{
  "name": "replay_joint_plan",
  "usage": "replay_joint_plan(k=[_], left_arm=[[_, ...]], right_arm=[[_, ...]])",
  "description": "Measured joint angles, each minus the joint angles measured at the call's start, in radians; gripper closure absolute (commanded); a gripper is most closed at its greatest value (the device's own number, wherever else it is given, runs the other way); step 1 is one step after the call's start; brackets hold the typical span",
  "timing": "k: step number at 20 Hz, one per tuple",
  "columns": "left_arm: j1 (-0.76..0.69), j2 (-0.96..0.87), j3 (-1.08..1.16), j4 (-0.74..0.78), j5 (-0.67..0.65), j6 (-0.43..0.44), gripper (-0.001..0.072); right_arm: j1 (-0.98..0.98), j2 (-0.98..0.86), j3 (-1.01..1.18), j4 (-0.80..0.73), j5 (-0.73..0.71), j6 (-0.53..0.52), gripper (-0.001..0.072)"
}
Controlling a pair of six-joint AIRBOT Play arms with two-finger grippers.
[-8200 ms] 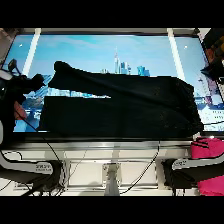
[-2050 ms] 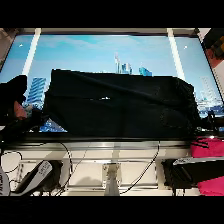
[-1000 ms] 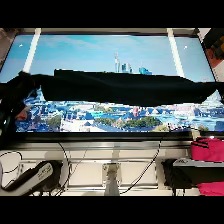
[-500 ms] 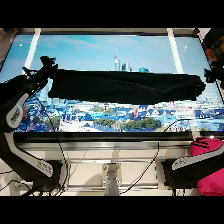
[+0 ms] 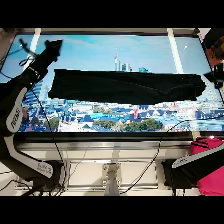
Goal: Fold the clothes and pants, and hang the long-sleeved shirts on hangers.
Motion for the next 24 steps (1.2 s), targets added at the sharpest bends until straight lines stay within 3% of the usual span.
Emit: replay_joint_plan(k=[1,2,3,4,8,13,18,24], left_arm=[[-0.043,0.031,0.001,0.085,0.003,-0.027,0.0690],[-0.095,0.056,0.002,0.167,0.015,-0.055,0.0599],[-0.145,0.074,0.002,0.230,0.029,-0.076,0.0396],[-0.201,0.088,0.003,0.286,0.051,-0.094,0.0358],[-0.415,0.096,0.003,0.447,0.164,-0.135,0.0333],[-0.592,0.034,0.003,0.522,0.296,-0.228,0.0200],[-0.658,-0.019,0.003,0.537,0.349,-0.307,0.0192],[-0.676,-0.060,0.003,0.494,0.431,-0.331,0.0218]], right_arm=[[-0.025,-0.001,0.005,-0.011,0.078,-0.029,0.0423],[-0.050,-0.002,0.005,-0.025,0.160,-0.055,0.0330],[-0.074,-0.003,-0.001,-0.026,0.226,-0.070,0.0163],[-0.089,-0.003,-0.008,-0.024,0.261,-0.076,0.0013],[-0.121,-0.007,-0.045,-0.040,0.313,-0.071,0.0011],[-0.131,-0.066,-0.077,-0.040,0.314,0.004,0.0013],[-0.113,-0.148,-0.085,0.033,0.293,0.011,0.0013],[-0.029,-0.192,-0.085,0.078,0.167,0.014,0.0045]])
